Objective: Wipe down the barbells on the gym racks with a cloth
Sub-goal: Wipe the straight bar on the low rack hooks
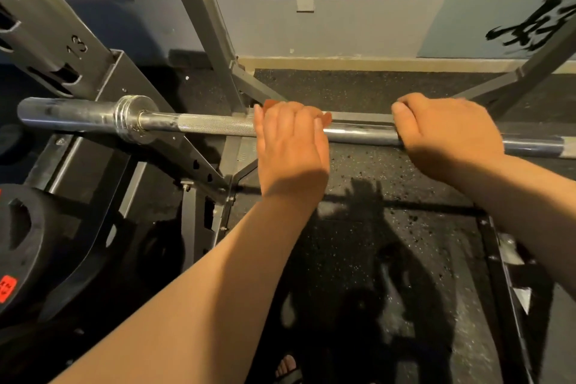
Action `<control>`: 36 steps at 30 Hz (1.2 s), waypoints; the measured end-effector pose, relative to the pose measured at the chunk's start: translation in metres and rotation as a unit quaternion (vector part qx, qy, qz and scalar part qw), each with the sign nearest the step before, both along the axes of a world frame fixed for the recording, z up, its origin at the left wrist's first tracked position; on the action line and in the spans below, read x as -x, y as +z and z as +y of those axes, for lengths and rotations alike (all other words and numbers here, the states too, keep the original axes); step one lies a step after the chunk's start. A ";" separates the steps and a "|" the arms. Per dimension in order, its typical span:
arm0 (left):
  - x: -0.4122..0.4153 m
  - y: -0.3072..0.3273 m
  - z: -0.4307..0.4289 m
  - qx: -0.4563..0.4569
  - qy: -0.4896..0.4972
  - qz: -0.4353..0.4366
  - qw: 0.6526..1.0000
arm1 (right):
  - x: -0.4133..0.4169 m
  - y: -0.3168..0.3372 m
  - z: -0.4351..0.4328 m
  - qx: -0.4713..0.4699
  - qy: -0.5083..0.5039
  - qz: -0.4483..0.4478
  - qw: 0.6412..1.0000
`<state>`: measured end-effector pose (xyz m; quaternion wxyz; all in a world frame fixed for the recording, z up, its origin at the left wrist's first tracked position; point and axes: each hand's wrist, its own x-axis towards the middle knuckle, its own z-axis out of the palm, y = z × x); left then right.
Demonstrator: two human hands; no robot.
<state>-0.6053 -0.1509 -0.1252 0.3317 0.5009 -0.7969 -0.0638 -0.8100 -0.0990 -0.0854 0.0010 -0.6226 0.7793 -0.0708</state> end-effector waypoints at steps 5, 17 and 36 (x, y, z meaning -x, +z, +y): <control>0.054 -0.005 0.025 0.016 0.061 0.036 0.997 | -0.003 -0.008 -0.012 -0.023 -0.030 0.030 0.999; 0.037 0.008 0.025 -0.032 -0.106 -0.039 0.993 | 0.049 -0.005 0.025 -0.004 -0.044 0.036 0.998; 0.076 0.014 0.034 -0.073 0.050 0.018 0.996 | 0.057 0.000 0.017 -0.058 -0.057 -0.008 0.997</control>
